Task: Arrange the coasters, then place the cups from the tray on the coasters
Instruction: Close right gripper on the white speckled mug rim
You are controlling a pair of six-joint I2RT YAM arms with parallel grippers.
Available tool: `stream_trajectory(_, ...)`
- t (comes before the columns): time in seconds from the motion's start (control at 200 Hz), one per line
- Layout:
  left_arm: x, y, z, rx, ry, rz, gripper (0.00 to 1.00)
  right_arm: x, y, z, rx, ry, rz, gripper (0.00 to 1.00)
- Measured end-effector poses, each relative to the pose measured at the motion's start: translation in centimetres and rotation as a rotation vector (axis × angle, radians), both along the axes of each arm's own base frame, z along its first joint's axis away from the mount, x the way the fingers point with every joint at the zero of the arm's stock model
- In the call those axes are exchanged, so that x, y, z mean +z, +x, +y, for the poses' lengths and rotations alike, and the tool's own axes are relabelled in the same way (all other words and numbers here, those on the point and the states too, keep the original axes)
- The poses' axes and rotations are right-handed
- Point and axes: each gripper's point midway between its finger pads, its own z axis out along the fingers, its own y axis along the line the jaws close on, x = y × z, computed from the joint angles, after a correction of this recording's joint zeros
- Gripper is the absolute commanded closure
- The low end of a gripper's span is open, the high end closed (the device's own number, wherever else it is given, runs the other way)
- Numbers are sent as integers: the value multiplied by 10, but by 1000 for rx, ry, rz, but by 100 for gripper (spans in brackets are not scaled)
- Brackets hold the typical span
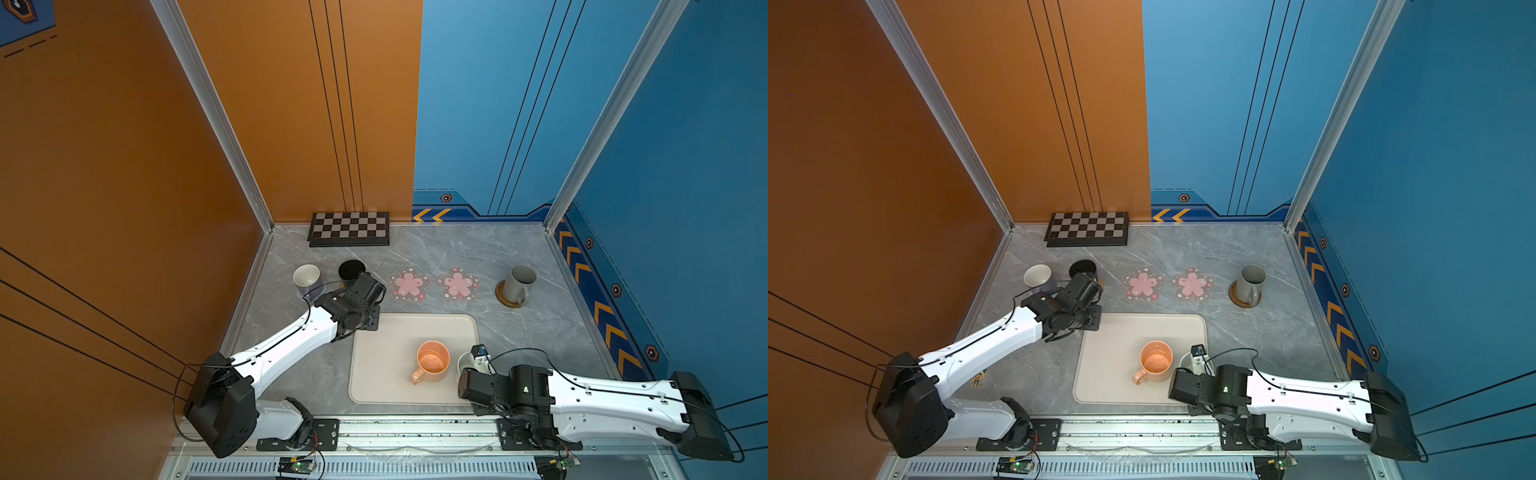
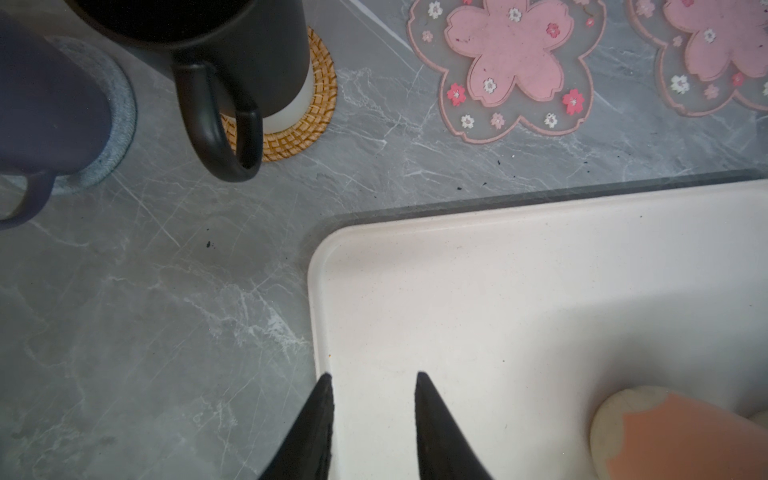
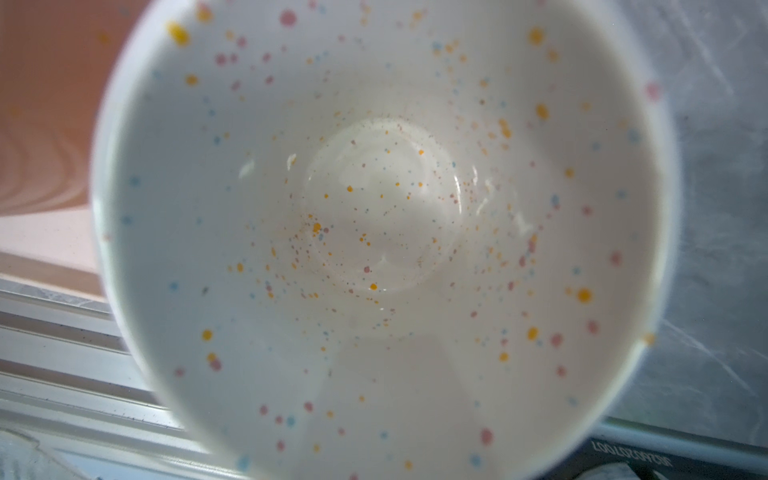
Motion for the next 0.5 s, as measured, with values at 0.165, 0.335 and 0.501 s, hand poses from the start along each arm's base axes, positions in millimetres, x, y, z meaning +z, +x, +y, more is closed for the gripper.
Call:
stream_trajectory(0.165, 0, 0, 0, 4, -2, 0, 65, 8, 7, -2, -13, -8, -24, 100)
stream_trajectory(0.335, 1, 1, 0, 4, -5, -3, 65, 16, 18, -3, -29, -9, -54, 100)
stream_trajectory(0.501, 8, 6, -1, 12, -14, -16, 65, 27, 31, -4, -43, -5, -78, 100)
